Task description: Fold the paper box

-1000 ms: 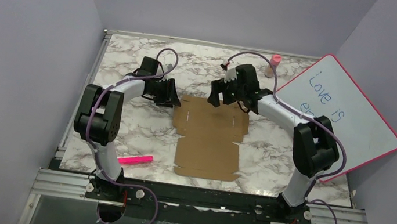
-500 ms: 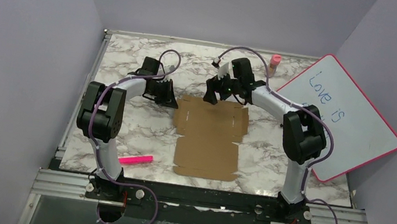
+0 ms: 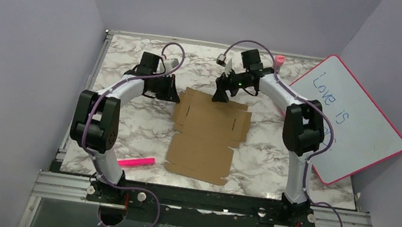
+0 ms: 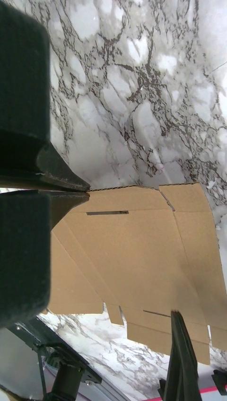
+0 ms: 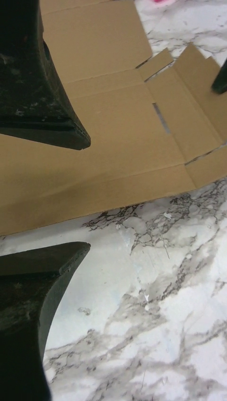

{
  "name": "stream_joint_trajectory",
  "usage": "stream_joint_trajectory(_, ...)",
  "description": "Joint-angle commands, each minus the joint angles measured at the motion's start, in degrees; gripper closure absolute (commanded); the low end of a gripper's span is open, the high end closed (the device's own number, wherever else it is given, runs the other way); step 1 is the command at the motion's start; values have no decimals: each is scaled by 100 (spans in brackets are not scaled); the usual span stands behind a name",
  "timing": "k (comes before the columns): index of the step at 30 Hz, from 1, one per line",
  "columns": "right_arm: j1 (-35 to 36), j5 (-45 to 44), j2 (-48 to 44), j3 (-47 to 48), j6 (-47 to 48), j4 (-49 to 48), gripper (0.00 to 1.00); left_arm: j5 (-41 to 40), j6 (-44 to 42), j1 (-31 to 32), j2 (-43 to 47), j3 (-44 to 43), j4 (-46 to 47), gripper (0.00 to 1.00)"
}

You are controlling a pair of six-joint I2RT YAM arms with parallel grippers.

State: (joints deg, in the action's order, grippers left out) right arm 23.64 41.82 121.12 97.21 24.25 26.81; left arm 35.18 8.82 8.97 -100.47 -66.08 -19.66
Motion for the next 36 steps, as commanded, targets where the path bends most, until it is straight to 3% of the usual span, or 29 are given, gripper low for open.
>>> stream_joint_trajectory(1, -20, 412, 374, 422, 821, 1101, 26, -117, -356, 46, 391, -41, -18, 98)
stream_joint_trajectory(8, -49, 625, 593, 763, 1042, 1446, 36, -194, -414, 70, 492, -1, -11, 98)
stream_joint_trajectory(17, -131, 1037, 983, 1356, 1263, 2116, 66, -246, -417, 81, 545, 45, -12, 98)
stream_joint_trajectory(26, -131, 1264, 745, 1136, 1670, 2150, 91, -275, -354, 81, 525, 47, 10, 99)
stream_joint_trajectory(31, -125, 1180, 411, 759, 1736, 1792, 95, -193, -119, 78, 460, 74, 84, 98)
stream_joint_trajectory(36, -103, 709, -47, 298, 1823, 1336, 95, -207, 335, 62, 257, 79, 155, 90)
